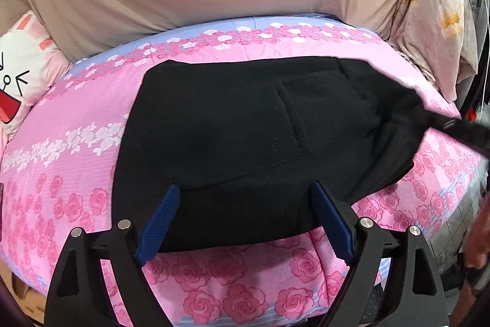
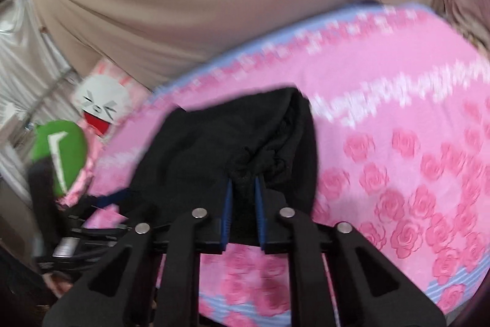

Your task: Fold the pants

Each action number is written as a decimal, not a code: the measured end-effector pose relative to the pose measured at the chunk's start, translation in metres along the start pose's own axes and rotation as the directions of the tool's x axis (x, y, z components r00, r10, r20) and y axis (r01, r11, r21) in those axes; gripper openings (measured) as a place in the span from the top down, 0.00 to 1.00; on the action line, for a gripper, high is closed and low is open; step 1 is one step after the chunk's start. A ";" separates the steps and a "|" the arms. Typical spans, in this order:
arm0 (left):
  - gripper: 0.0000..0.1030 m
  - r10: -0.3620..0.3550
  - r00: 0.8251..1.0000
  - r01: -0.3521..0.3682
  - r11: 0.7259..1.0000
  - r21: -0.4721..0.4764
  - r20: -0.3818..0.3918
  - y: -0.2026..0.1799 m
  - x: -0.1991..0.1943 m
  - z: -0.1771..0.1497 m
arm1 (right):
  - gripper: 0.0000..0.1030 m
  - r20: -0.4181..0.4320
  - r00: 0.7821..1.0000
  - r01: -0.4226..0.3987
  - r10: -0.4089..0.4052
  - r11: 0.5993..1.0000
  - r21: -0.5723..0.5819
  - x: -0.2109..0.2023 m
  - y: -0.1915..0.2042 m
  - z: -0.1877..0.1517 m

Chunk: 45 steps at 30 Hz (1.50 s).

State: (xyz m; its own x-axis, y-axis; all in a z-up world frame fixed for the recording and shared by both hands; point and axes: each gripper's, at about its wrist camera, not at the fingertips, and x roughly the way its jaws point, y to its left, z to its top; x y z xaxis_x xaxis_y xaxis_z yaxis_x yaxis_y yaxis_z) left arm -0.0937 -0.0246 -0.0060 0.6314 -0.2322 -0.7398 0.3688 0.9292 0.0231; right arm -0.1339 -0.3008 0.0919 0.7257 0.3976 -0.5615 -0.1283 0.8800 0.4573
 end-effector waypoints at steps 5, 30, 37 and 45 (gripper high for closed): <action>0.17 0.000 1.000 0.000 1.000 -0.014 -0.010 0.002 0.003 -0.002 | 0.88 -0.150 0.965 0.218 -0.214 0.976 0.008 0.038 -0.043 -0.027; 0.16 -0.415 0.910 0.367 0.786 -0.497 0.016 0.149 0.034 -0.021 | 0.13 -0.198 0.973 -0.057 0.119 0.954 0.295 0.063 -0.053 -0.029; 0.64 -0.460 0.888 0.412 0.770 -0.487 0.024 0.137 0.039 -0.009 | 0.57 -0.139 0.985 -0.062 0.099 0.968 0.245 0.065 -0.034 -0.015; 0.64 -0.466 0.885 0.423 0.815 -0.397 -0.014 0.127 -0.024 -0.023 | 0.28 -0.192 0.972 -0.095 0.133 0.976 0.194 0.014 -0.013 -0.037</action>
State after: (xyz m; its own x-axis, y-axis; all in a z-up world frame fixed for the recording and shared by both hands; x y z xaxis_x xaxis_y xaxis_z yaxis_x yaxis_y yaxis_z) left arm -0.0778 0.1057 -0.0011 0.3772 -0.6342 -0.6749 0.2965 0.7731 -0.5607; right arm -0.1470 -0.2971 0.0527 0.5589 0.5535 -0.6175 -0.0634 0.7710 0.6337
